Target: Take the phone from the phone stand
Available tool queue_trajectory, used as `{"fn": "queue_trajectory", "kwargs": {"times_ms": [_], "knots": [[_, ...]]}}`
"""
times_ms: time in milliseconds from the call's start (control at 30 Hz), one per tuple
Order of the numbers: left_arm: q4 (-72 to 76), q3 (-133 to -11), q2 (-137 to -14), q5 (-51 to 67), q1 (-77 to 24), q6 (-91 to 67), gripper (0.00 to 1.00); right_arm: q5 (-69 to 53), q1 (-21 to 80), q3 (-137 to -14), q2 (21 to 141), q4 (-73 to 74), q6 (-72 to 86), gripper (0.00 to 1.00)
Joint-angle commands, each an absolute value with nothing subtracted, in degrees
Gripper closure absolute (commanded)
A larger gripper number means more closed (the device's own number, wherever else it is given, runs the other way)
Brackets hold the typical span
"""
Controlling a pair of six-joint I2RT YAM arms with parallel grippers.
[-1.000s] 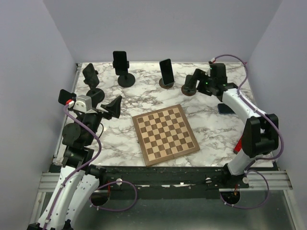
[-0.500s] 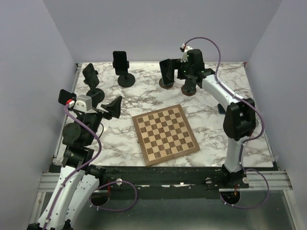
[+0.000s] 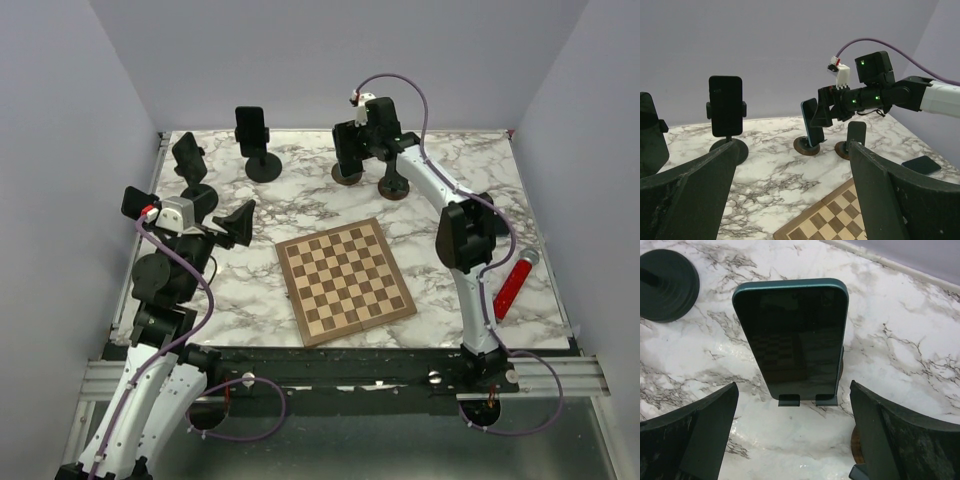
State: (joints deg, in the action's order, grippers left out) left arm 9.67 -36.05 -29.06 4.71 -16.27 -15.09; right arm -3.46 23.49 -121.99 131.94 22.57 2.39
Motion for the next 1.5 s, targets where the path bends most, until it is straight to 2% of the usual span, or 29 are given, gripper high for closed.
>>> {"fn": "queue_trajectory", "kwargs": {"times_ms": [0,833,1200,1467], "knots": [[8.88,-37.49,-30.06,4.47,-16.52,-14.41,0.01,-5.91,23.74,-123.69,134.21,23.92,-1.35,0.0],[8.7,-37.64,-30.69,4.52,-16.48,-14.24,0.01,-1.62,23.89,-126.74,139.66,18.67,2.91,0.0],[8.7,-37.62,-30.73,4.31,-16.52,-14.15,0.01,-3.08,24.13,-128.27,140.86,16.61,5.11,0.06],[8.7,-37.71,-30.88,4.48,-16.52,-14.15,0.01,-3.3,24.36,-129.27,141.72,16.85,4.83,0.15]]}}
